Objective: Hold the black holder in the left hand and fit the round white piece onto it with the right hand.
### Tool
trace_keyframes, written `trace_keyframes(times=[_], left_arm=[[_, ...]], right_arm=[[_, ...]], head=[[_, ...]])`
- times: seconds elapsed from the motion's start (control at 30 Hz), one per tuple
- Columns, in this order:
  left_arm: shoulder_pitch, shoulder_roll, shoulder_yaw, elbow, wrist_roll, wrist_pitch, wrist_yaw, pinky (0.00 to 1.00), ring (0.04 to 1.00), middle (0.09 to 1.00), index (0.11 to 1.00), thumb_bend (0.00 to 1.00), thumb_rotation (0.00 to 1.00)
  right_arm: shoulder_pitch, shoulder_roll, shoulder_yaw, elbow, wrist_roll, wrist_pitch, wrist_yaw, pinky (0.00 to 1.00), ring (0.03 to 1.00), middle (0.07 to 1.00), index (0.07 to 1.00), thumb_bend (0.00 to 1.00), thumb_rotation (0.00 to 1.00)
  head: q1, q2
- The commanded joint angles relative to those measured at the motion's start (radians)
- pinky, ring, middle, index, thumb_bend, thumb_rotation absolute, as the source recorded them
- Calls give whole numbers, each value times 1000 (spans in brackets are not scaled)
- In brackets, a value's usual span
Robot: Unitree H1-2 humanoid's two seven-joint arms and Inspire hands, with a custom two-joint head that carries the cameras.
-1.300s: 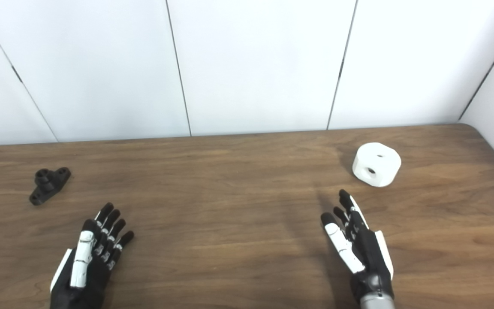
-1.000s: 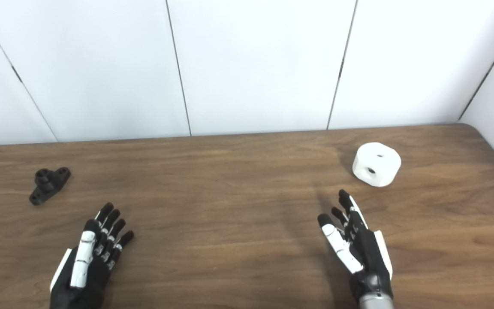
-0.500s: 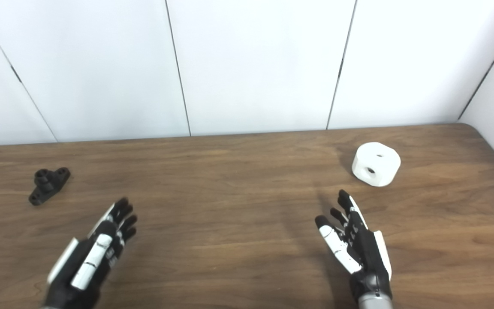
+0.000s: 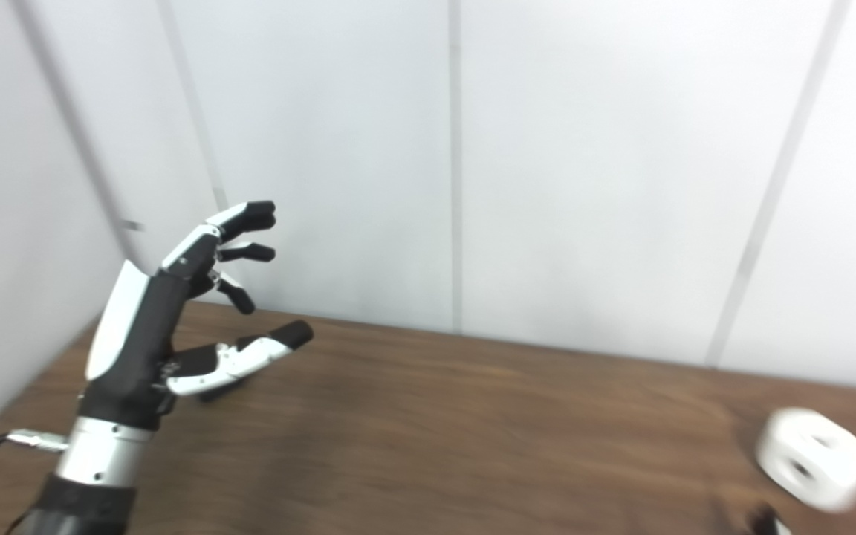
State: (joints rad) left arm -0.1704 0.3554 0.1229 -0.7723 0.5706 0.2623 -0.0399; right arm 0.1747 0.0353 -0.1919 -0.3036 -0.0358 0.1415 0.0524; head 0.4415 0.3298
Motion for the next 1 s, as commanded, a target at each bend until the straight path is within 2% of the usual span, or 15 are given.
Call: trace_keyframes(times=[0.0, 0.1, 0.2, 0.23, 0.27, 0.33, 0.4, 0.43, 0.53, 0.63, 0.7, 0.83, 0.97], left_arm=[[-38, 20, 21, -8, 87, -134, 82, 449, 702, 766, 754, 876, 432], [-60, 2, 36, -6, 230, -158, 103, 484, 688, 745, 760, 790, 482], [-65, -47, 47, -5, 326, -112, 73, 513, 714, 762, 753, 757, 417], [-60, -62, 56, 8, 360, -82, 49, 518, 718, 764, 753, 755, 407], [-55, -73, 66, 17, 392, -55, 19, 511, 736, 795, 792, 756, 412], [-41, -82, 88, 50, 455, 2, -44, 538, 781, 837, 850, 766, 437], [-31, -89, 104, 81, 485, 42, -87, 585, 835, 871, 887, 845, 454], [-24, -92, 114, 107, 475, 56, -92, 595, 845, 877, 894, 861, 456], [-3, -99, 137, 187, 431, 84, -81, 766, 877, 890, 897, 884, 472], [13, -98, 141, 271, 410, 105, -69, 818, 883, 899, 901, 880, 495], [15, -94, 139, 324, 396, 130, -74, 930, 925, 935, 931, 881, 507], [3, -76, 122, 444, 396, 180, -75, 953, 945, 963, 946, 915, 564], [-21, -73, 113, 539, 377, 205, -67, 992, 982, 998, 960, 917, 560]], right_arm=[[57, -63, -13, 15, -52, -5, -30, 780, 996, 1000, 976, 247, 384], [47, -78, -29, 37, -36, -13, -25, 778, 998, 1000, 978, 243, 347], [40, -90, -49, 53, 20, -21, -10, 768, 975, 993, 996, 232, 203], [39, -95, -53, 55, 55, -22, 2, 770, 974, 992, 998, 231, 178], [40, -99, -57, 55, 84, -22, 12, 817, 990, 997, 1000, 216, 104], [43, -112, -58, 57, 111, -25, 24, 847, 998, 1000, 1000, 208, 34], [45, -123, -61, 60, 114, -24, 20, 841, 999, 1000, 1000, 211, 6], [46, -125, -63, 56, 112, -12, 14, 838, 999, 1000, 1000, 213, 3], [51, -132, -64, 36, 116, 13, 12, 853, 996, 1000, 1000, 229, 2], [58, -139, -63, 28, 127, 13, 17, 861, 999, 1000, 1000, 235, 0], [63, -139, -66, 29, 148, 6, 23, 881, 1000, 1000, 1000, 248, 0], [69, -142, -68, 46, 142, -25, 18, 842, 976, 1000, 1000, 277, 0], [70, -149, -70, 60, 167, -42, 31, 891, 998, 1000, 1000, 300, 0]], head=[[17, -1], [87, -9], [132, -14], [141, -13], [149, -12], [159, -8], [173, -6], [179, -3], [182, 10], [170, 21], [161, 24], [156, 36], [153, 40]])
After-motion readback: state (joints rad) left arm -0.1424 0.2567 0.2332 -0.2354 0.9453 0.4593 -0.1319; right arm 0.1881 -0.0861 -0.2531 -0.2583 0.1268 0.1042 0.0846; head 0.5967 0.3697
